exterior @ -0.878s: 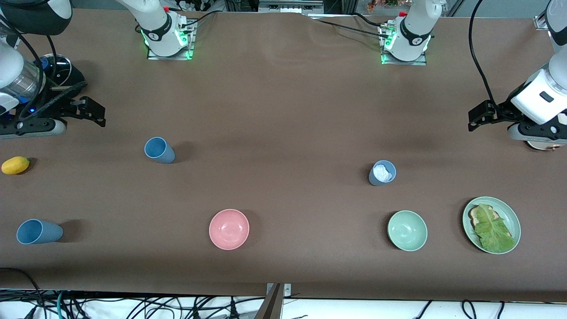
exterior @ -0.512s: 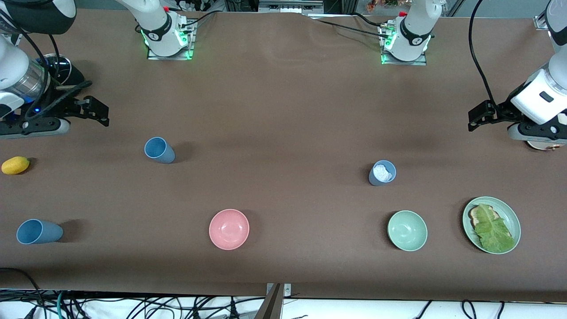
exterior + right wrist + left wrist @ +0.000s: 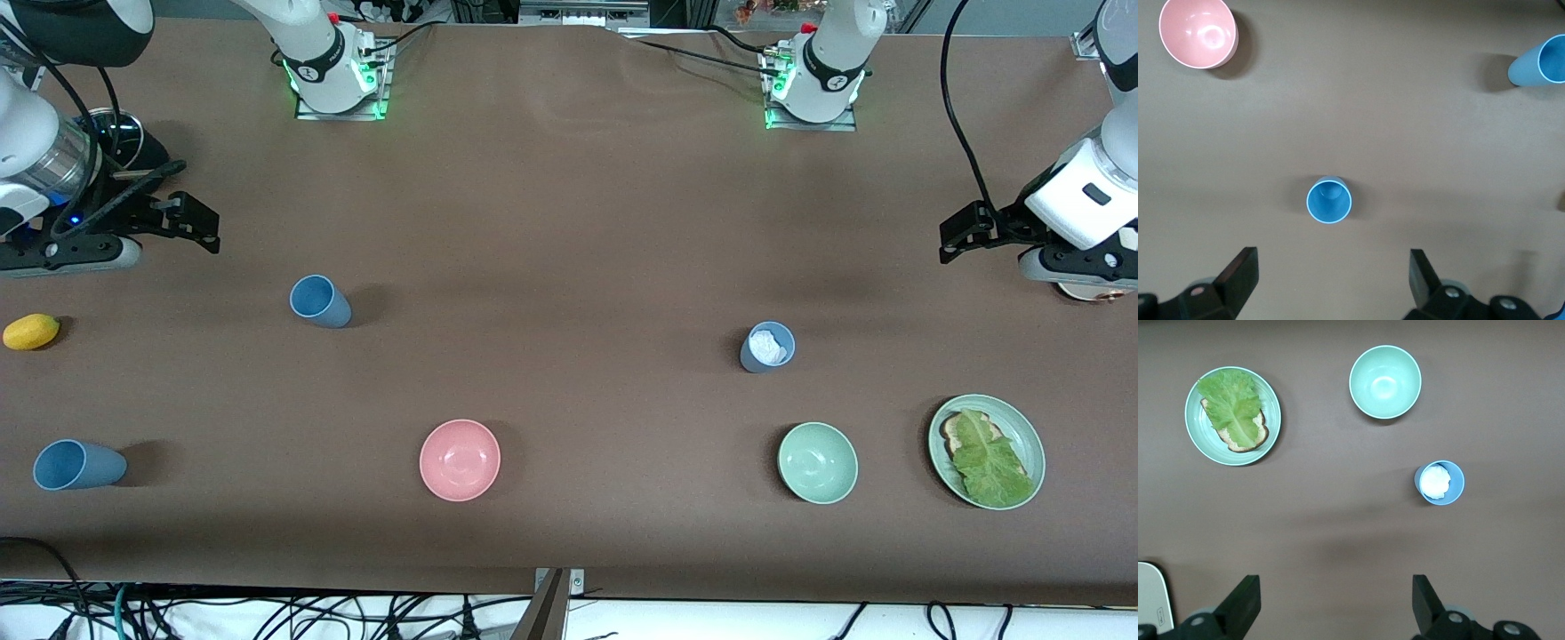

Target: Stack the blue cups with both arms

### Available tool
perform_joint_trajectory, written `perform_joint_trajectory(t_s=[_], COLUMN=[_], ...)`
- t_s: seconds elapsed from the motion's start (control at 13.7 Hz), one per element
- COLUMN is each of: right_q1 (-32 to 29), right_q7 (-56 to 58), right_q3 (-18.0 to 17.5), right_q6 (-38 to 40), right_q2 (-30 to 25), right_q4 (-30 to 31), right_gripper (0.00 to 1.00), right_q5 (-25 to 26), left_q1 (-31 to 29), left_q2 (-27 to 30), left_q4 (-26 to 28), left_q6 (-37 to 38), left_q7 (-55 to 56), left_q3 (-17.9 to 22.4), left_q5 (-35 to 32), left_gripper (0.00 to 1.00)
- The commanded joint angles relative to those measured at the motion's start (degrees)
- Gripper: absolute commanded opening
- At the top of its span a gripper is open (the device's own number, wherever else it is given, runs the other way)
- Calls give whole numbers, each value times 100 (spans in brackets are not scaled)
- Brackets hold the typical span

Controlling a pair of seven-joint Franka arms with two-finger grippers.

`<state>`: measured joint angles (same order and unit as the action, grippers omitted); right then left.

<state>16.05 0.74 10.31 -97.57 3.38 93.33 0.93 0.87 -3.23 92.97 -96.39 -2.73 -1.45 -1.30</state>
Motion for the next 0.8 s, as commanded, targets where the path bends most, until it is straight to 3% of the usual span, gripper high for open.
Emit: perform_joint_trajectory(t_s=[0.0, 0.73], right_q1=[3, 3], right_q7=[-65, -65], right_q3=[-3, -3], right_q6=[106, 80], right_q2=[58, 58], right_q4=[-175, -175], right_gripper=[100, 100], right_q5=[74, 65], left_q1=[19, 28], left_q2=[-73, -73], left_q4=[-182, -165], left_q6=[129, 410], left_q7=[-52, -52], left_q3=[22, 4], left_q5=[157, 157], left_gripper=[100, 100])
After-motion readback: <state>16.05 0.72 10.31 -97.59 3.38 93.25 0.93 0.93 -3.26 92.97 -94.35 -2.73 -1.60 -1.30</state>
